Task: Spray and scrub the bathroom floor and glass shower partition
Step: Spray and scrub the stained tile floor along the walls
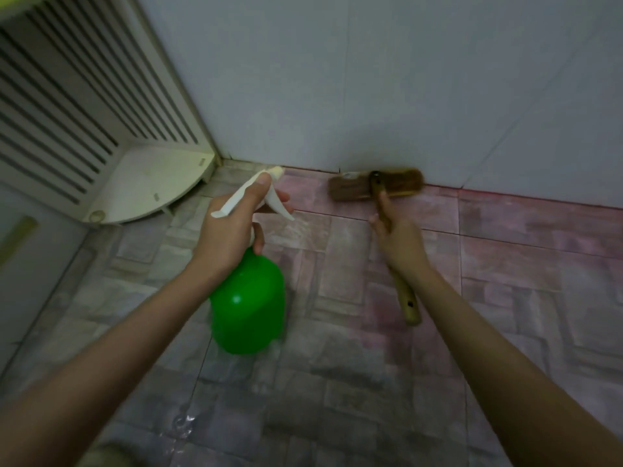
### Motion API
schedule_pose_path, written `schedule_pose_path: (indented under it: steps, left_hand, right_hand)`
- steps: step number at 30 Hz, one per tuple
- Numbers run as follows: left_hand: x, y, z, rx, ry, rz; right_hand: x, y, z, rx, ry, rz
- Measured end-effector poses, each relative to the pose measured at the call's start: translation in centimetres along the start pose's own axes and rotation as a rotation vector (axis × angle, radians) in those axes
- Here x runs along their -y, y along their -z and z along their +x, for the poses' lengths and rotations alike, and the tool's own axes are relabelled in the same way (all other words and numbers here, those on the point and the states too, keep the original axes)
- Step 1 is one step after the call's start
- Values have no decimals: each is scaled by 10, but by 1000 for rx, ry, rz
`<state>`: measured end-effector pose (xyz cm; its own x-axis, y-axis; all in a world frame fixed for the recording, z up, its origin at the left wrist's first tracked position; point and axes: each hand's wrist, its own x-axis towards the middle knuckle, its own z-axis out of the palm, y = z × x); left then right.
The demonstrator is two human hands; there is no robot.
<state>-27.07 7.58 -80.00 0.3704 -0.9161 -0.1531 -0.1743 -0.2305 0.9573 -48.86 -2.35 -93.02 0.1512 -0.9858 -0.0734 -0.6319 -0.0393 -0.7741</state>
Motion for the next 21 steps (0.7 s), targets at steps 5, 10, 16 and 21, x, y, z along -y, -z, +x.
schedule_pose_path:
  steps: [5, 10, 16, 21]
  left_hand:
    - [-32, 14, 11, 150, 23, 60]
    - [-43, 39, 16, 235, 29, 75]
    - [-3, 88, 20, 100, 75, -70]
    - [33, 124, 11, 93, 23, -12]
  right_hand:
    - [30, -2, 8, 152, 10, -121]
    - [71, -2, 26, 252, -155, -194]
    - [103, -32, 13, 132, -179, -133]
    - [105, -66, -79, 124, -225, -88]
